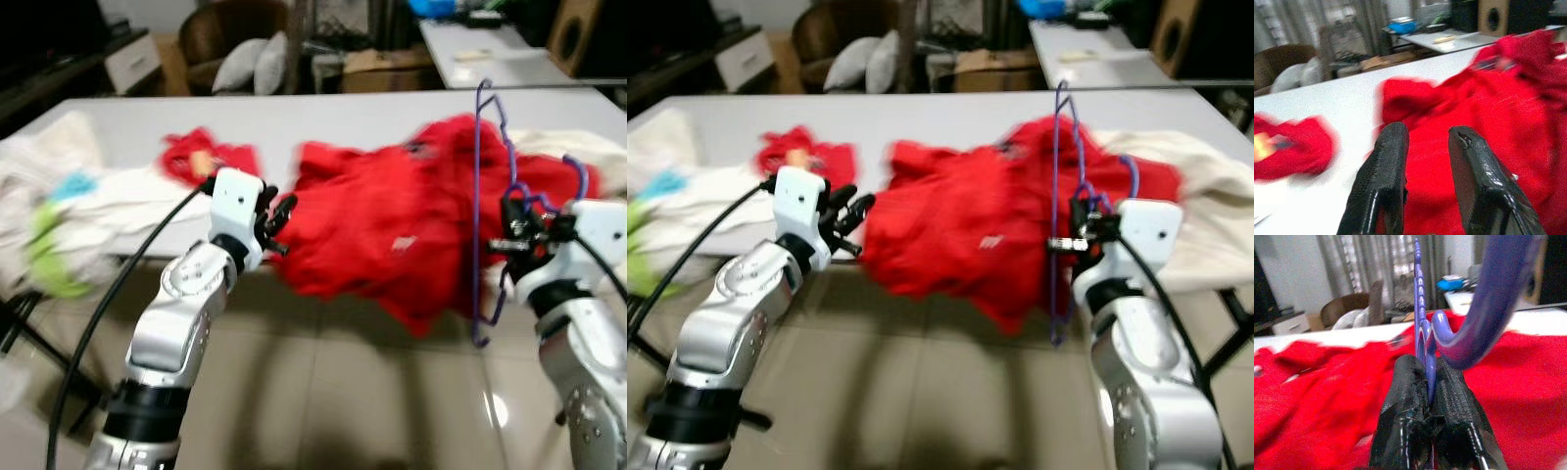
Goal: Hang hanger
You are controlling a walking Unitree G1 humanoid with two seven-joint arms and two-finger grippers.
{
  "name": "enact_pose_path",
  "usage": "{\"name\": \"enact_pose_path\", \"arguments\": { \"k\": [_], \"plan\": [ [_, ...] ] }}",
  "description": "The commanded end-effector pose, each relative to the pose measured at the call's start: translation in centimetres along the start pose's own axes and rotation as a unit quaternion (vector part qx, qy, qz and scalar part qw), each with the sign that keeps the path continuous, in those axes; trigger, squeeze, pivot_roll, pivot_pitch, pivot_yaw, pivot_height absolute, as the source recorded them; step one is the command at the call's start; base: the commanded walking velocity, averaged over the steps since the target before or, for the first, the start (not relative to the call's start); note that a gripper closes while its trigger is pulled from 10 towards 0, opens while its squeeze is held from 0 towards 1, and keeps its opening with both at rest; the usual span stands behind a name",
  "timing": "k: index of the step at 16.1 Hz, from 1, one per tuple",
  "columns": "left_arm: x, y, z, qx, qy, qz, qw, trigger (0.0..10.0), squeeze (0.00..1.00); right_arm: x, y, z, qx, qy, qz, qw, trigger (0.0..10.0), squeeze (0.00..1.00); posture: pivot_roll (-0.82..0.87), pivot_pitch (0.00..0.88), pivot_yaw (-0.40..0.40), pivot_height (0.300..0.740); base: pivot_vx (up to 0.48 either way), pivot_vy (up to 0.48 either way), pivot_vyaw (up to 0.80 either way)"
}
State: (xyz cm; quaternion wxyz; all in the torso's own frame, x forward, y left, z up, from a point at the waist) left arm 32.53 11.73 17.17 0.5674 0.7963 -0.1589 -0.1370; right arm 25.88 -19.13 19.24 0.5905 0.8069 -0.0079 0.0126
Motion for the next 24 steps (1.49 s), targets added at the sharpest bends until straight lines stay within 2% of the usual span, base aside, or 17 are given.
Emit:
{"name": "enact_pose_path", "arguments": {
  "k": [1, 2, 8, 10, 12, 14, 15, 17, 18, 20, 24],
  "plan": [
    [-0.1, -0.2, -0.3, 0.002, 0.005, -0.008, 1.000, 10.0, 0.00, -0.1, -0.3, -0.4, -0.008, 0.011, -0.009, 1.000, 10.0, 0.00, -0.13, 0.000, 0.079, 0.740, 0.000, 0.409, 0.00],
    [0.0, -0.2, -0.2, 0.000, 0.005, -0.007, 1.000, 10.0, 0.00, -0.1, -0.3, -0.5, -0.033, 0.015, -0.004, 0.999, 10.0, 0.00, -0.13, 0.000, 0.076, 0.740, 0.000, 0.401, 0.00],
    [0.1, -0.3, -0.3, -0.007, 0.006, -0.010, 1.000, 10.0, 0.00, -0.1, -1.1, -0.5, -0.038, 0.022, -0.023, 0.999, 10.0, 0.00, -0.13, 0.000, 0.076, 0.740, 0.000, 0.398, 0.00],
    [-0.1, -0.3, 0.2, -0.039, 0.000, -0.003, 0.999, 10.0, 0.00, -0.3, -1.8, -0.4, -0.039, 0.021, -0.037, 0.998, 10.0, 0.00, -0.13, 0.000, 0.077, 0.740, 0.000, 0.000, 0.00],
    [-0.2, -0.8, 0.6, -0.029, -0.006, -0.009, 1.000, 10.0, 0.00, -0.5, -2.8, -0.2, -0.042, 0.022, -0.061, 0.997, 10.0, 0.00, -0.13, 0.000, 0.074, 0.740, 0.000, 0.000, 0.00],
    [-0.1, -1.1, 0.3, -0.019, 0.002, -0.014, 1.000, 10.0, 0.00, -0.6, -3.3, -0.2, -0.044, 0.025, -0.071, 0.996, 10.0, 0.00, -0.13, 0.000, 0.074, 0.740, 0.000, 0.000, 0.00],
    [-0.1, -1.2, 0.0, -0.037, 0.013, -0.010, 0.999, 10.0, 0.00, -0.7, -3.6, -0.3, -0.050, 0.032, -0.077, 0.995, 10.0, 0.00, -0.14, 0.000, 0.072, 0.740, 0.000, 0.000, 0.00],
    [-0.1, -1.4, -0.2, -0.054, 0.024, -0.015, 0.998, 10.0, 0.00, -0.5, -3.8, -0.5, -0.066, 0.046, -0.079, 0.994, 10.0, 0.00, -0.14, 0.000, 0.067, 0.740, 0.292, 0.000, 0.00],
    [-0.1, -1.5, -0.4, -0.051, 0.033, -0.016, 0.998, 10.0, 0.00, -0.4, -3.7, -0.5, -0.092, 0.051, -0.078, 0.991, 10.0, 0.00, -0.14, 0.000, 0.067, 0.740, 0.307, 0.000, 0.00],
    [-0.1, -1.8, -0.8, -0.054, 0.051, -0.021, 0.997, 10.0, 0.00, -0.3, -3.7, -0.5, -0.112, 0.060, -0.079, 0.989, 10.0, 0.00, -0.14, 0.000, 0.058, 0.740, 0.328, 0.000, 0.00],
    [-0.1, -1.9, -0.9, -0.065, 0.055, -0.020, 0.996, 10.0, 0.00, -0.1, -3.5, -0.4, -0.114, 0.062, -0.070, 0.989, 10.0, 0.00, -0.14, 0.000, 0.052, 0.740, 0.457, 0.000, 0.00]
  ]
}}
Point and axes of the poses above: a point about 5 cm out from each wrist's last joint towards the gripper, its own x axis pointing out of the wrist towards the gripper, its own y axis along the axis of the wrist's last joint, z = x × y, the point moved 2 cm from there along x, pointing out of the wrist towards the gripper, and after that the axes turned 14 degrees about x, right-handed, at the moved point
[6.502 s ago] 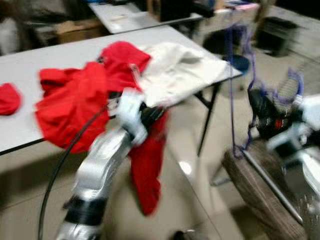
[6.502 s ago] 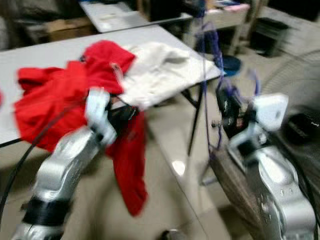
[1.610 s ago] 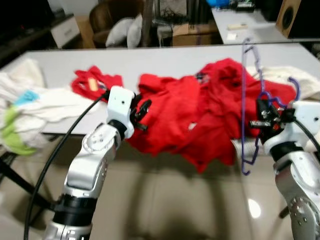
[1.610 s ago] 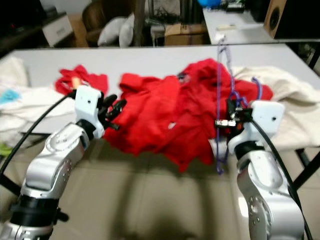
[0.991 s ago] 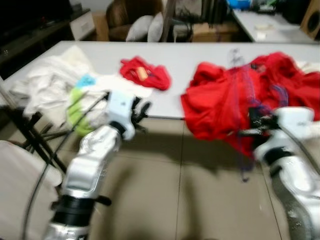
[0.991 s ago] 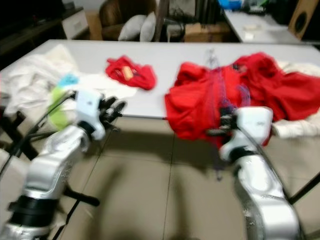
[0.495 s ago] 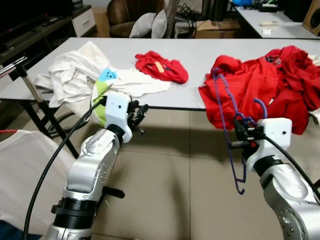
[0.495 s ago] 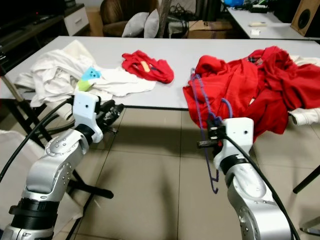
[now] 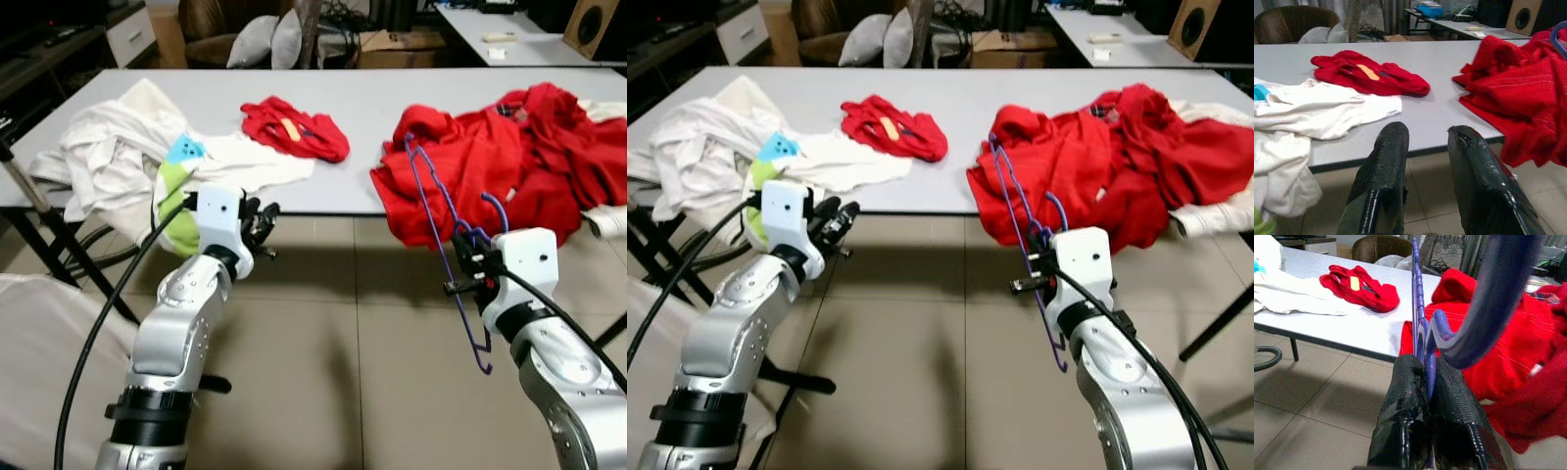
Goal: Hang hanger
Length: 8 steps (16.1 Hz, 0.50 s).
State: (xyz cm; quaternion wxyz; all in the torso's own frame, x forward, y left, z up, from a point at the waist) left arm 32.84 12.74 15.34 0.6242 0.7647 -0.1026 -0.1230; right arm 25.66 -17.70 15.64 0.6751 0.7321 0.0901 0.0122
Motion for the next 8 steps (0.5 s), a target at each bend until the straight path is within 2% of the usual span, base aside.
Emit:
{"name": "enact_pose_path", "arguments": {
  "k": [1, 2, 3, 4, 8],
  "plan": [
    [-0.02, 0.22, -0.35, 0.001, 0.005, 0.006, 1.000, 10.0, 0.04, 0.25, 0.48, -0.06, -0.006, 0.003, 0.011, 1.000, 10.0, 0.00, -0.14, 0.000, 0.052, 0.740, 0.480, 0.000, 0.00],
    [0.02, 0.22, -0.27, -0.002, 0.004, 0.006, 1.000, 10.0, 0.15, 0.29, 0.52, -0.10, -0.007, 0.005, 0.014, 1.000, 10.0, 0.00, -0.14, 0.000, 0.051, 0.740, 0.480, 0.000, 0.00],
    [0.04, 0.22, -0.25, -0.003, 0.004, 0.007, 1.000, 10.0, 0.42, 0.30, 0.53, -0.12, -0.008, 0.006, 0.015, 1.000, 10.0, 0.00, -0.14, 0.000, 0.051, 0.740, 0.480, 0.000, 0.00],
    [0.09, 0.23, -0.18, -0.004, 0.004, 0.008, 1.000, 10.0, 0.80, 0.32, 0.55, -0.12, -0.010, 0.007, 0.015, 1.000, 10.0, 0.00, -0.14, 0.000, 0.050, 0.740, 0.480, 0.000, 0.00],
    [0.27, 0.35, -0.14, -0.001, 0.006, 0.010, 1.000, 10.0, 0.75, 0.35, 0.63, -0.05, -0.014, 0.009, 0.018, 1.000, 10.0, 0.00, -0.15, 0.000, 0.051, 0.740, 0.480, 0.000, 0.00]
  ]
}}
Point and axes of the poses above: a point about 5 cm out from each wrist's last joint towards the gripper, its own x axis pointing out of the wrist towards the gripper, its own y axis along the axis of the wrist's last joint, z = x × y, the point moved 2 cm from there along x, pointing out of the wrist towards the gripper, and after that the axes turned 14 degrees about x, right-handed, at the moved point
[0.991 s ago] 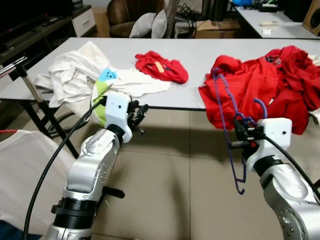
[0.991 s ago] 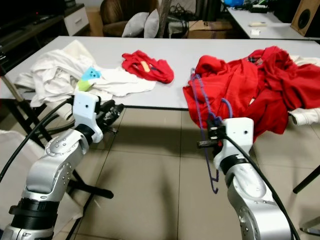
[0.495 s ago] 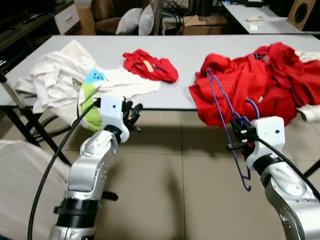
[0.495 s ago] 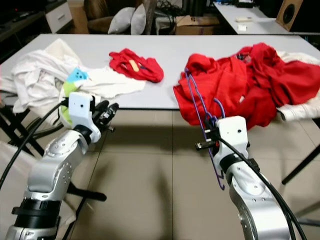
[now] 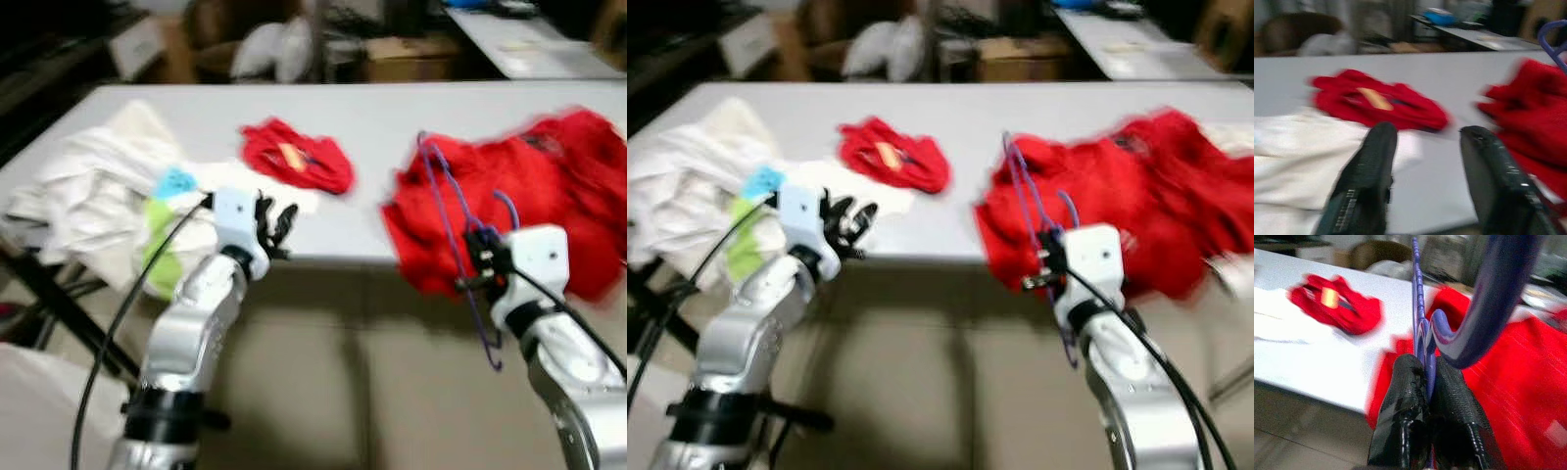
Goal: Hang hanger
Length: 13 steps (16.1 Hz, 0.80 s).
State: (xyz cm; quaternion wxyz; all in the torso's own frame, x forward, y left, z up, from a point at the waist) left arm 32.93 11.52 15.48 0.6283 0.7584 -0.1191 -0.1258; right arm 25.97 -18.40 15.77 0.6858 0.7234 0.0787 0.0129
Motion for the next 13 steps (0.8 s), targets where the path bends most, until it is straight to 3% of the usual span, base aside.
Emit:
{"name": "enact_pose_path", "arguments": {
  "k": [1, 6, 9, 13],
  "plan": [
    [-0.2, -0.1, -1.1, 0.006, 0.020, -0.002, 1.000, 10.0, 0.73, 0.1, 0.3, -0.7, -0.001, 0.016, 0.010, 1.000, 10.0, 0.00, -0.15, 0.000, 0.051, 0.740, 0.480, 0.000, 0.00],
    [0.1, -0.1, -1.1, 0.006, 0.017, 0.006, 1.000, 10.0, 0.68, 0.1, 1.5, -1.2, -0.041, 0.066, 0.022, 0.997, 10.0, 0.00, -0.18, 0.000, 0.051, 0.740, 0.480, 0.000, 0.00],
    [-0.6, -0.4, -2.6, 0.006, 0.048, 0.009, 0.999, 10.0, 0.67, 0.3, 1.3, -1.5, -0.013, 0.085, 0.021, 0.996, 10.0, 0.00, -0.15, 0.000, 0.004, 0.740, 0.480, 0.000, -0.27],
    [0.0, -0.8, -0.6, -0.007, 0.027, 0.008, 1.000, 10.0, 0.64, -0.9, 0.8, -1.0, -0.013, 0.069, 0.014, 0.997, 10.0, 0.00, -0.17, 0.000, 0.030, 0.740, 0.470, 0.000, -0.80]
  ]
}}
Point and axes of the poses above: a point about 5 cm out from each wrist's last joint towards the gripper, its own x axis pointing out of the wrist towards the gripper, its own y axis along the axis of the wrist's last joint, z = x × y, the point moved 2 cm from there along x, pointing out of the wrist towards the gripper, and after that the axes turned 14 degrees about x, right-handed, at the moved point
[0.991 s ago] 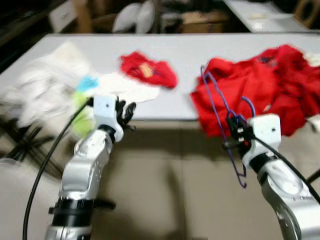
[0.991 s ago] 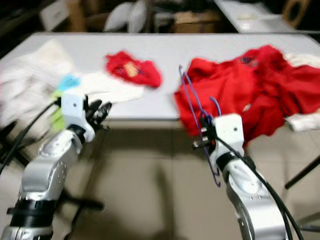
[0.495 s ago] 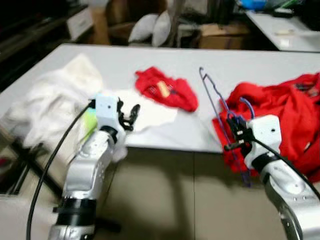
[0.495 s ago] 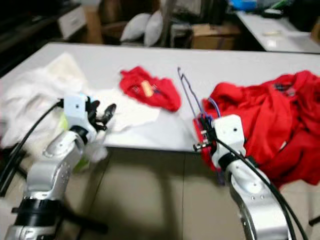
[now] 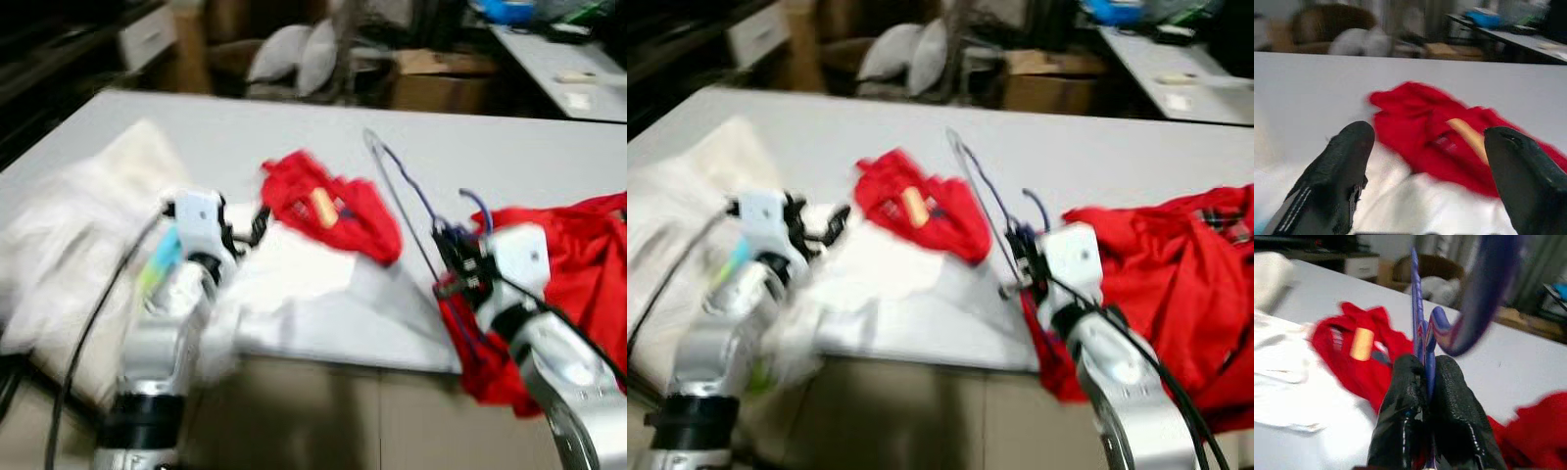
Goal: Hang hanger
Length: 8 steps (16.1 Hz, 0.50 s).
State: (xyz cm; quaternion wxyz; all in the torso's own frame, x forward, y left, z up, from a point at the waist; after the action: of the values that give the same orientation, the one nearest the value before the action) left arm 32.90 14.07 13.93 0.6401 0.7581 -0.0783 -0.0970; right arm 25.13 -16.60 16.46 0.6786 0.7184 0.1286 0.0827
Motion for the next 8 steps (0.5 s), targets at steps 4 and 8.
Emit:
{"name": "enact_pose_path", "arguments": {
  "k": [4, 8],
  "plan": [
    [1.3, 1.4, 2.2, 0.004, -0.032, 0.022, 0.999, 10.0, 0.22, -0.5, 0.0, 0.9, 0.014, -0.021, 0.005, 1.000, 10.0, 0.00, -0.16, 0.000, 0.047, 0.740, 0.269, 0.000, -0.72],
    [0.8, 1.2, 0.8, 0.016, -0.027, 0.023, 0.999, 10.0, 0.00, -0.3, -0.3, -0.8, 0.020, 0.008, 0.003, 1.000, 10.0, 0.00, -0.15, 0.000, 0.067, 0.740, 0.000, 0.360, 0.00]
  ]
}}
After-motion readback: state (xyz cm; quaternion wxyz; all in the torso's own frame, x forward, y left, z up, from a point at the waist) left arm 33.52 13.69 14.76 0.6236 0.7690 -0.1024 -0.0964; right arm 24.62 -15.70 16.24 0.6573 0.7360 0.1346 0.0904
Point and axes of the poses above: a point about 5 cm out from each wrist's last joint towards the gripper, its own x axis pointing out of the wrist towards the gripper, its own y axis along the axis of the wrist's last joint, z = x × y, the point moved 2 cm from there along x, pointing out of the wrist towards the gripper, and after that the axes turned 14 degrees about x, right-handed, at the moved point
